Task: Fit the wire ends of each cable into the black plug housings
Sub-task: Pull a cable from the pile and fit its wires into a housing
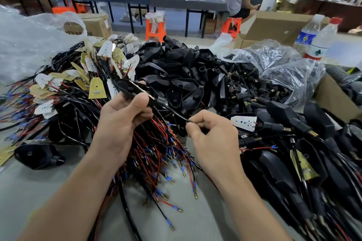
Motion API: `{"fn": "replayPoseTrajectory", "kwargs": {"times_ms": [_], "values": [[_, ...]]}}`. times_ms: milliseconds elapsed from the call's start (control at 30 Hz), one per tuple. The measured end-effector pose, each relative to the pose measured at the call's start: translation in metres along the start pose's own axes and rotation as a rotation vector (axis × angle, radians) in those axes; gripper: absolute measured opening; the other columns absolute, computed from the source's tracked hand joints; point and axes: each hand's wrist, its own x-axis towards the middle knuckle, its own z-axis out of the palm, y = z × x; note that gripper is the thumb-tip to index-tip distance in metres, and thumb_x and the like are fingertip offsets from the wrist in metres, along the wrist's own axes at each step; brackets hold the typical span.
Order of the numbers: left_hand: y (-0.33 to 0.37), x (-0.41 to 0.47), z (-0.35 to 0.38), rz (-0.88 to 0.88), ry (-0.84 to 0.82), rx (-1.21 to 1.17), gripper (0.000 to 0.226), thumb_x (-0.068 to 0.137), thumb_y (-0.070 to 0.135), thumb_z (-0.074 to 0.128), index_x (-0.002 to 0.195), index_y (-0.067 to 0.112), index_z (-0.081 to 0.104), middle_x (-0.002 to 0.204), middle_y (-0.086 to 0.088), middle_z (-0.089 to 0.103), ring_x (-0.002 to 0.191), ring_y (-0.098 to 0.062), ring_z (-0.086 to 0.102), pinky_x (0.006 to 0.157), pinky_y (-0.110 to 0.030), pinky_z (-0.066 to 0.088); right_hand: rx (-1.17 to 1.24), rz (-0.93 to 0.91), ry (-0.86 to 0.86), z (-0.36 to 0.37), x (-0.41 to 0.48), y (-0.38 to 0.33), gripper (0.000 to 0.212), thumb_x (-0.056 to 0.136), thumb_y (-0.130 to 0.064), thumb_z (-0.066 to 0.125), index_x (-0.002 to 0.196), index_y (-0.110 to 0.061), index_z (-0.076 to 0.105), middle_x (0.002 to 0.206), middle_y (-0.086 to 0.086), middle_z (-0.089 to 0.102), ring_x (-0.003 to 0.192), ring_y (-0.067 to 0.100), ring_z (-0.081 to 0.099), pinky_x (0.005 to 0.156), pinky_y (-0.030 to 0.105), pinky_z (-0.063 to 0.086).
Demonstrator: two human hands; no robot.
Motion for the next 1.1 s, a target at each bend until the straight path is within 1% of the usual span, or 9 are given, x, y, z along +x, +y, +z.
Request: {"fn": "replayPoseTrajectory", "kwargs": {"times_ms": [133,233,467,567,667,767,900,1000,1100], "values": [[-0.001,0.001,-0.004,-0.055,-0.023,-0.087,0.01,0.091,0.024,0.072,0.094,0.015,0.072,0.085,-0.001,0.07,0.07,-0.013,0.068,0.071,-0.027,0.06,-0.086,0.006,-0.008,0.0,0.0,0.003,0.018,0.09,-0.018,0.07,0.074,-0.023,0.065,0.062,-0.007,0.066,0.052,0.011,0.053,0.053,0.023,0.04],[0.0,0.002,-0.004,-0.071,0.026,-0.08,0.019,0.084,0.021,0.059,0.094,0.008,0.066,0.082,-0.005,0.071,0.069,-0.017,0.068,0.067,-0.029,0.06,-0.088,0.004,0.02,0.0,0.001,0.003,0.016,0.089,-0.018,0.071,0.075,-0.023,0.065,0.062,-0.01,0.067,0.057,0.015,0.057,0.06,0.029,0.045],[0.006,0.002,-0.005,-0.036,0.043,0.036,0.033,0.094,0.034,0.053,0.107,0.012,0.073,0.09,-0.011,0.077,0.066,-0.019,0.069,0.052,-0.026,0.054,-0.111,0.004,0.02,0.0,0.001,0.003,0.012,0.088,-0.02,0.071,0.078,-0.026,0.067,0.066,-0.01,0.067,0.064,0.012,0.059,0.066,0.031,0.049],[0.008,0.004,-0.006,-0.023,0.08,0.041,0.027,0.103,0.02,0.049,0.104,0.003,0.07,0.08,-0.012,0.076,0.062,-0.021,0.071,0.051,-0.024,0.055,-0.192,-0.108,0.094,-0.002,0.001,0.001,0.014,0.083,-0.02,0.08,0.08,-0.033,0.077,0.084,-0.017,0.065,0.09,0.005,0.052,0.084,0.02,0.042],[0.01,0.003,-0.01,-0.013,0.054,0.024,0.027,0.108,0.017,0.047,0.102,0.003,0.068,0.077,-0.009,0.077,0.064,-0.022,0.074,0.053,-0.023,0.057,-0.289,-0.241,0.182,-0.005,0.006,0.001,0.008,0.081,-0.024,0.081,0.085,-0.031,0.081,0.077,-0.012,0.057,0.084,0.013,0.046,0.082,0.029,0.038],[0.015,0.005,-0.016,-0.017,0.042,0.011,0.025,0.107,0.016,0.048,0.108,0.007,0.072,0.087,-0.01,0.079,0.071,-0.025,0.077,0.057,-0.023,0.059,-0.307,-0.346,0.301,-0.002,0.006,-0.004,0.007,0.081,-0.026,0.076,0.086,-0.03,0.081,0.059,-0.011,0.059,0.067,0.012,0.045,0.079,0.031,0.034],[0.02,0.008,-0.024,-0.058,-0.049,0.028,0.033,0.1,0.009,0.054,0.099,0.022,0.084,0.098,-0.004,0.08,0.081,-0.015,0.076,0.065,-0.024,0.061,-0.267,-0.402,0.473,-0.003,0.014,-0.017,0.012,0.084,-0.024,0.075,0.094,-0.026,0.081,0.068,-0.012,0.068,0.069,0.009,0.05,0.083,0.026,0.031],[0.021,0.006,-0.025,-0.086,-0.162,0.131,0.025,0.083,0.013,0.066,0.094,0.026,0.085,0.096,-0.002,0.08,0.084,-0.012,0.075,0.064,-0.022,0.06,-0.181,-0.311,0.442,-0.006,0.025,-0.03,0.023,0.089,-0.021,0.067,0.106,-0.029,0.08,0.078,-0.012,0.067,0.079,0.005,0.053,0.088,0.025,0.037],[0.018,0.001,-0.022,-0.095,-0.321,0.347,0.033,0.069,0.009,0.079,0.098,0.024,0.084,0.095,-0.007,0.08,0.082,-0.015,0.074,0.065,-0.024,0.06,-0.046,-0.138,0.28,-0.005,0.04,-0.041,0.034,0.091,-0.018,0.058,0.113,-0.035,0.078,0.086,-0.011,0.074,0.072,0.007,0.059,0.079,0.028,0.049]]}}
